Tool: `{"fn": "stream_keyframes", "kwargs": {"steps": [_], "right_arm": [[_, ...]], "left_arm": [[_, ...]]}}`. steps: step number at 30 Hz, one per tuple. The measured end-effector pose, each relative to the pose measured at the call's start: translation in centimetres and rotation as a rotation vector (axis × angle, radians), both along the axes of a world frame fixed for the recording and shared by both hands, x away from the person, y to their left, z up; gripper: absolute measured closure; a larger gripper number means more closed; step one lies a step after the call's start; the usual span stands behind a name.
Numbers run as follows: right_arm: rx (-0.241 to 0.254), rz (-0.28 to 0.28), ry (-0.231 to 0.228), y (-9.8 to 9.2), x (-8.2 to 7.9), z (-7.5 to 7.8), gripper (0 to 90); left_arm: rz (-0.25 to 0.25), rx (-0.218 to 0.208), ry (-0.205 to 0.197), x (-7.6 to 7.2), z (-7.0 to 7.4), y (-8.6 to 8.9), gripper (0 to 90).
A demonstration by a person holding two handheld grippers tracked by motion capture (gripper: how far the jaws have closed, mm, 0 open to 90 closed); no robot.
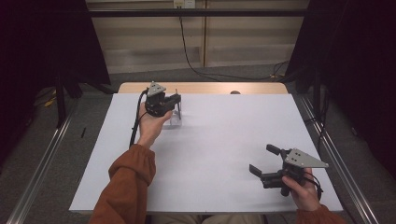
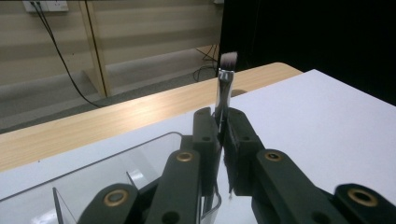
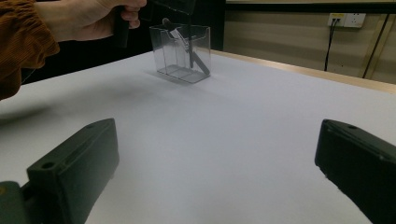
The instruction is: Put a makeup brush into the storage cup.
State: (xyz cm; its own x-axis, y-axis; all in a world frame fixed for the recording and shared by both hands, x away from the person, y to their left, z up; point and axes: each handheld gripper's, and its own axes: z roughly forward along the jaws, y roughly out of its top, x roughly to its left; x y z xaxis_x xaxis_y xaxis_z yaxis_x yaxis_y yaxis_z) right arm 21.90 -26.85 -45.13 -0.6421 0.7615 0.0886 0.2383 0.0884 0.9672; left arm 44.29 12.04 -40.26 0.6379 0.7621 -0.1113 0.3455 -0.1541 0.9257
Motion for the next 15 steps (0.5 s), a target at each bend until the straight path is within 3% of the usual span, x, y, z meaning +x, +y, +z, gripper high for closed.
{"fn": "stream_keyframes", "kwargs": {"steps": [7,15], "right_arm": [[-0.001,-0.002,-0.001,0.0,0.0,0.0,0.0],[0.001,-0.003,-0.004,-0.02,0.04,0.0,0.0]], "left_arm": [[0.013,0.004,-0.014,-0.04,-0.04,0.07,70.9],[0.042,-0.013,-0.028,-0.14,0.08,0.43,46.1]]}}
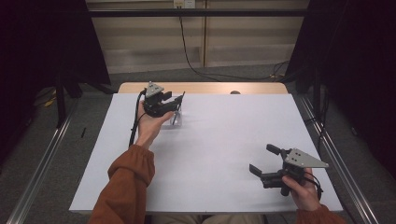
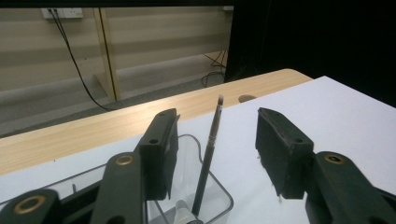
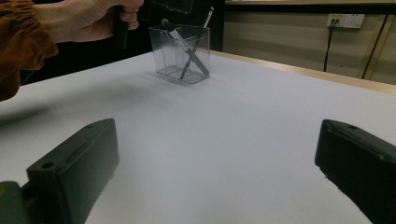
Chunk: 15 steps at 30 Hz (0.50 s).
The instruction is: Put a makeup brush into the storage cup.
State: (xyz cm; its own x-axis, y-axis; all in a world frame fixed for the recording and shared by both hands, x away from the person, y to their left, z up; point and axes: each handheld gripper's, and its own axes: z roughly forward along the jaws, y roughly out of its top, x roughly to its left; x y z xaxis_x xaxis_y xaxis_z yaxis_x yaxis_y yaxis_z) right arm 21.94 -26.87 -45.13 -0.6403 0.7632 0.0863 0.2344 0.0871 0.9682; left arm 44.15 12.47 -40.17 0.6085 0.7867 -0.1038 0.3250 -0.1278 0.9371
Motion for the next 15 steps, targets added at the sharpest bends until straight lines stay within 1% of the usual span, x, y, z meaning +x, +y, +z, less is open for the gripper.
{"fn": "stream_keyframes", "kwargs": {"steps": [2,4,5,7,9,10,12,13,15], "right_arm": [[0.001,0.001,0.0,-0.01,0.03,-0.01,0.0],[0.004,-0.004,0.001,-0.03,0.05,-0.04,0.0],[0.002,-0.005,0.002,-0.06,0.07,-0.08,0.0],[0.004,-0.009,0.005,-0.16,0.1,-0.12,0.0],[0.007,-0.016,0.003,-0.27,0.15,-0.15,0.0],[0.011,-0.016,0.005,-0.32,0.17,-0.18,0.0],[0.011,-0.019,0.007,-0.33,0.19,-0.24,0.0],[0.01,-0.019,0.007,-0.32,0.19,-0.23,0.0],[0.011,-0.022,-0.001,-0.29,0.21,-0.19,0.0]], "left_arm": [[0.008,-0.003,0.0,0.01,0.04,0.07,38.7],[0.003,-0.012,-0.001,0.05,0.05,0.15,35.4],[0.007,-0.02,0.0,0.05,0.05,0.13,32.3],[-0.001,-0.028,-0.001,0.11,0.11,0.23,27.0],[0.0,-0.026,-0.012,0.19,0.13,0.3,22.9],[0.001,-0.034,-0.009,0.24,0.08,0.3,20.3],[0.001,-0.028,-0.001,0.27,0.07,0.43,15.2],[-0.001,-0.036,0.004,0.24,0.08,0.44,13.3],[-0.003,-0.037,0.004,0.16,0.17,0.51,9.9]]}}
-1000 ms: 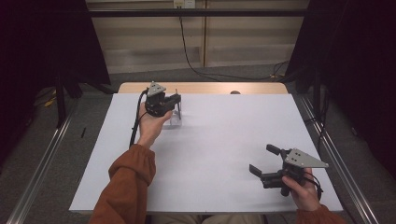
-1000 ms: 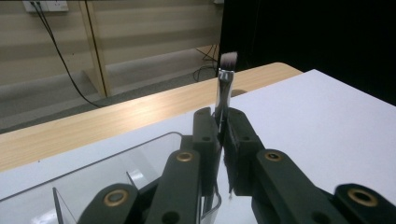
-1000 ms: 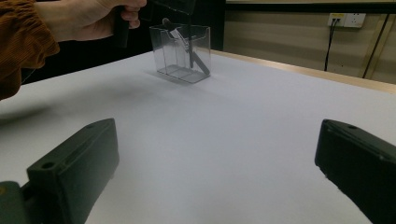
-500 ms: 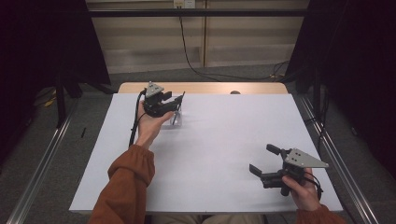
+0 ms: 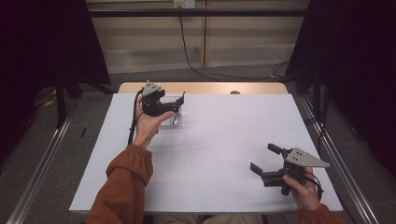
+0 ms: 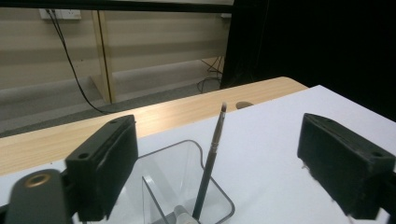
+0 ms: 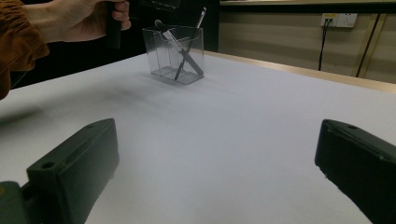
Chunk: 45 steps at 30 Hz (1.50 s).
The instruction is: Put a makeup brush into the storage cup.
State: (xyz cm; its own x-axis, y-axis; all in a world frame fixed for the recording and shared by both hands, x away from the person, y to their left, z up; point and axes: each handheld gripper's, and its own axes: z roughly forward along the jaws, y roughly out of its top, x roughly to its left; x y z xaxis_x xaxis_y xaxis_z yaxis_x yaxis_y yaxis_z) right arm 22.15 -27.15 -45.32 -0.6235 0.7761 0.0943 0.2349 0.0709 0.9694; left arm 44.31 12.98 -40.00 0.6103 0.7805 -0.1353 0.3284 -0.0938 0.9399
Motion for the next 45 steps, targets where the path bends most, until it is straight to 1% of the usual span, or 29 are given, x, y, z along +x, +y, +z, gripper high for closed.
{"fn": "stream_keyframes", "kwargs": {"steps": [3,4,7,8,9,11,12,14,16,18,20,22,26,29,30,33,35,36,38,40,42,44,45], "right_arm": [[-0.001,-0.01,0.0,-0.1,0.0,0.0,0.0],[-0.001,-0.012,-0.002,-0.1,0.0,0.1,0.0],[0.001,-0.014,-0.004,-0.2,0.0,0.1,0.0],[-0.003,-0.015,-0.006,-0.2,0.0,0.1,0.0],[-0.004,-0.015,-0.006,-0.2,0.0,0.1,0.0],[0.0,-0.018,-0.005,-0.2,0.0,0.1,0.0],[-0.006,-0.018,-0.007,-0.2,0.0,0.1,0.0],[-0.008,-0.021,-0.006,-0.2,-0.1,0.2,0.0],[-0.015,-0.025,-0.007,-0.2,-0.1,0.1,0.0],[-0.019,-0.028,-0.004,-0.3,-0.1,0.1,0.0],[-0.016,-0.032,-0.003,-0.3,-0.2,0.2,0.0],[-0.026,-0.032,0.0,-0.4,-0.2,0.1,0.0],[-0.027,-0.041,0.004,-0.5,-0.3,0.1,0.0],[-0.028,-0.045,0.005,-0.7,-0.4,0.1,0.0],[-0.026,-0.048,0.002,-0.7,-0.4,0.1,0.0],[-0.029,-0.053,0.003,-0.9,-0.6,0.2,0.0],[-0.031,-0.056,0.001,-1.0,-0.6,0.2,0.0],[-0.033,-0.059,0.001,-1.0,-0.7,0.2,0.0],[-0.031,-0.063,-0.003,-1.1,-0.7,0.2,0.0],[-0.03,-0.068,-0.003,-1.2,-0.8,0.3,0.0],[-0.032,-0.07,-0.004,-1.3,-0.9,0.3,0.0],[-0.03,-0.072,-0.003,-1.3,-1.0,0.3,0.0],[-0.03,-0.072,-0.004,-1.3,-1.0,0.3,0.0]], "left_arm": [[-0.011,-0.006,0.013,-0.3,0.2,0.1,6.6],[-0.013,0.001,0.012,-0.4,0.4,0.1,6.6],[-0.031,-0.019,0.015,-0.9,0.8,0.3,4.7],[-0.039,-0.033,0.007,-1.1,0.9,0.5,4.3],[-0.044,-0.037,-0.008,-1.3,0.9,0.6,3.5],[-0.052,-0.031,-0.012,-1.6,1.0,0.9,3.0],[-0.054,-0.027,-0.012,-1.8,1.0,1.1,3.0],[-0.053,-0.031,-0.022,-2.1,1.1,1.4,2.9],[-0.062,-0.024,-0.018,-2.4,1.3,1.8,2.9],[-0.056,-0.018,-0.03,-2.7,1.6,2.3,2.9],[-0.057,-0.027,-0.036,-3.2,1.8,2.7,2.8],[-0.062,-0.02,-0.04,-3.6,2.1,3.1,2.9],[-0.052,-0.01,-0.061,-4.5,2.4,4.0,3.1],[-0.047,-0.022,-0.067,-5.0,2.5,4.7,3.1],[-0.042,-0.024,-0.072,-5.3,2.5,4.9,3.1],[-0.047,-0.027,-0.081,-5.8,2.4,5.4,3.1],[-0.022,-0.001,-0.099,-6.2,2.4,5.7,3.1],[-0.02,-0.006,-0.102,-6.5,2.3,5.9,2.5],[-0.029,-0.02,-0.095,-6.8,2.2,6.4,2.5],[-0.019,-0.01,-0.11,-7.3,2.1,6.8,2.5],[-0.021,-0.012,-0.105,-7.8,2.0,7.2,2.5],[-0.016,0.002,-0.113,-8.3,1.8,7.6,2.5],[-0.013,0.0,-0.111,-8.6,1.7,7.8,2.4]]}}
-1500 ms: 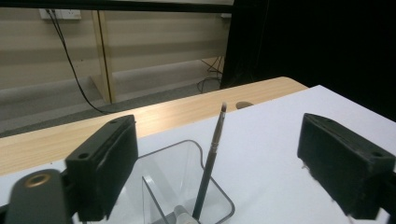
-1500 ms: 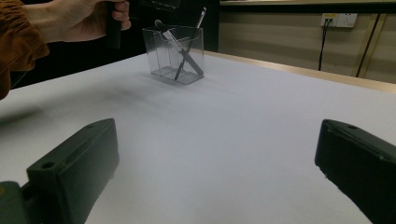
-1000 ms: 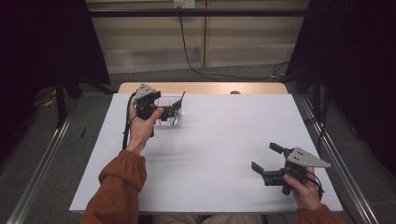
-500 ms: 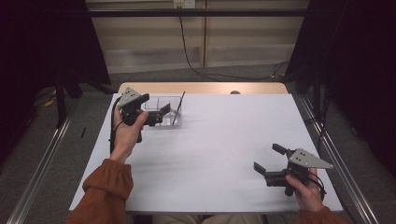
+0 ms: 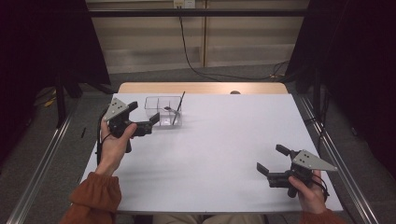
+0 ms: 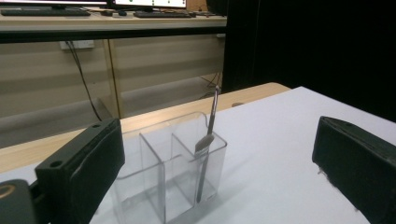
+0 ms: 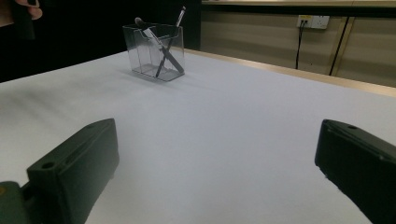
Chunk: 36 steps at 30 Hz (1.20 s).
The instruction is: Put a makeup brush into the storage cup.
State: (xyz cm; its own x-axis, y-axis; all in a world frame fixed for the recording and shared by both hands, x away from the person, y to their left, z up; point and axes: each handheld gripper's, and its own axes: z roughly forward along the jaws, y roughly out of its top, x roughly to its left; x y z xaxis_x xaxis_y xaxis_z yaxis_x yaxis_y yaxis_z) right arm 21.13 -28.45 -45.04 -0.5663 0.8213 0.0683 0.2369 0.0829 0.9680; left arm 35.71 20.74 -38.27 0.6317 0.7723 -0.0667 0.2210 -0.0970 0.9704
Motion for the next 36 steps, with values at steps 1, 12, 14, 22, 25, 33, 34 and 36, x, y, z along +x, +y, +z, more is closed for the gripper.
{"fn": "stream_keyframes", "kwargs": {"steps": [1,12,14,22,25,33,34,36], "right_arm": [[-0.002,-0.001,-0.002,0.0,-0.1,0.0,0.0],[-0.006,0.001,-0.001,-0.1,-0.3,0.1,0.0],[-0.01,0.008,-0.001,0.0,-0.3,0.1,0.0],[-0.01,0.002,-0.004,-0.1,-0.5,0.1,0.0],[-0.009,0.002,-0.005,-0.1,-0.5,0.1,0.0],[-0.012,0.0,-0.005,-0.2,-0.7,0.1,0.0],[-0.012,-0.001,-0.005,-0.2,-0.7,0.1,0.0],[-0.014,-0.004,-0.001,-0.2,-0.7,0.0,0.0]], "left_arm": [[0.0,0.0,0.001,-0.2,-0.1,0.2,2.5],[0.022,-0.015,0.023,-3.3,-0.6,2.1,1.5],[0.011,-0.018,0.029,-4.0,-0.7,2.3,1.2],[0.014,-0.003,0.009,-6.1,-1.5,3.2,1.2],[0.031,-0.01,0.008,-6.8,-2.1,3.7,1.4],[0.048,-0.015,0.01,-8.8,-2.8,4.6,1.7],[0.048,-0.008,0.01,-9.0,-2.9,4.8,1.7],[0.054,-0.014,0.009,-9.5,-3.0,5.2,1.7]]}}
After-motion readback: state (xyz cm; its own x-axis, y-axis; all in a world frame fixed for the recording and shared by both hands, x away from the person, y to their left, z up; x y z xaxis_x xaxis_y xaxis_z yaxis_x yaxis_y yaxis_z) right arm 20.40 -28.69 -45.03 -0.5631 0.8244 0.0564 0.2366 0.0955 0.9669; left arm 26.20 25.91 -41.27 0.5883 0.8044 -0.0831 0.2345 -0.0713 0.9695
